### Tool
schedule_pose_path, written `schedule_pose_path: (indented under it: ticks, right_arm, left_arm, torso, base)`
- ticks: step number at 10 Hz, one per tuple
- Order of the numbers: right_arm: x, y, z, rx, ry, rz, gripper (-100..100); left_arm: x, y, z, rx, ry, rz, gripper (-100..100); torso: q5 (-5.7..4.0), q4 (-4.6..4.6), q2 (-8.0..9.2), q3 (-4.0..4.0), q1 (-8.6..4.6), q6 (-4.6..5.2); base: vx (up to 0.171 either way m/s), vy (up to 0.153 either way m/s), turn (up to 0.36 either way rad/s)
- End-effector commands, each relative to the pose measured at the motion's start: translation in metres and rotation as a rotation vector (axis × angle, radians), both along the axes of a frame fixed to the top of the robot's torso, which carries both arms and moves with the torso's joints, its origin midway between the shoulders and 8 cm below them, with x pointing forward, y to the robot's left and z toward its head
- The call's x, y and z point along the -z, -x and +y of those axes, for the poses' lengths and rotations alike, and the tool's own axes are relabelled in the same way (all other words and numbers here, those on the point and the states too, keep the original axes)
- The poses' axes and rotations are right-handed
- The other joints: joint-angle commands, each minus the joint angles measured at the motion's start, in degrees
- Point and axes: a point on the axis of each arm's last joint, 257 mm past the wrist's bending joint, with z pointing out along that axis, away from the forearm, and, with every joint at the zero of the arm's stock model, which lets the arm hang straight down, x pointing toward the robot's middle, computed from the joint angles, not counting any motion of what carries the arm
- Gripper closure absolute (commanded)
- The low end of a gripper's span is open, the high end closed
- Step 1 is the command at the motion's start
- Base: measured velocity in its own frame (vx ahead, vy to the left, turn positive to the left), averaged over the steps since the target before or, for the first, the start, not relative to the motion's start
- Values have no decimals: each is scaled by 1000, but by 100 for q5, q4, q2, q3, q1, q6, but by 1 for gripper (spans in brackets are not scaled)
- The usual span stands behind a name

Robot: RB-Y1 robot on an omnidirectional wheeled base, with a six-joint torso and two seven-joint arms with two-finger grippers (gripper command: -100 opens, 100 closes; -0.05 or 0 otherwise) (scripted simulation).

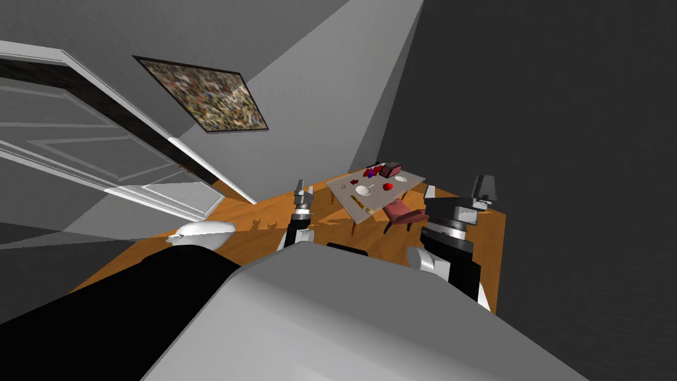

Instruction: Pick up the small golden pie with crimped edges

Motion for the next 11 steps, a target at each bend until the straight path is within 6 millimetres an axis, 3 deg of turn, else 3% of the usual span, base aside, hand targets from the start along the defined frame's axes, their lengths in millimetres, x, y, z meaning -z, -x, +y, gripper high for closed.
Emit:
schedule_pose_path:
  ticks: [1,5,6,8,9,10,11]
  right_arm:
    - [20,-17,10,4,69,75,-100]
    - [77,-53,31,20,227,249,-100]
    - [77,-53,31,20,227,249,-100]
    - [115,-73,44,30,337,355,-100]
    - [119,-73,43,29,337,361,-100]
    - [142,-83,50,33,400,420,-100]
    - [142,-83,50,33,400,421,-100]
  left_arm:
    - [0,0,0,0,0,0,0]
    - [0,0,0,0,0,0,0]
    - [0,0,0,0,0,0,0]
    - [0,0,0,0,0,0,0]
    - [0,0,0,0,0,0,0]
    - [0,0,0,0,0,0,0]
    - [0,0,0,0,0,0,0]
  torso:
    - [0,0,0,0,0,0]
    - [-3,5,21,12,-15,-1]
    - [-5,4,19,11,-19,-1]
    - [-3,2,8,5,-14,-1]
    - [-4,2,8,5,-20,-1]
    - [-4,2,6,4,-17,1]
    - [-4,1,6,3,-19,0]
  base:
    - [-43,-14,76]
    - [-64,-31,75]
    - [-30,-34,30]
    - [-24,-41,78]
    - [-21,-41,35]
    - [-20,-48,63]
    - [-15,-39,40]
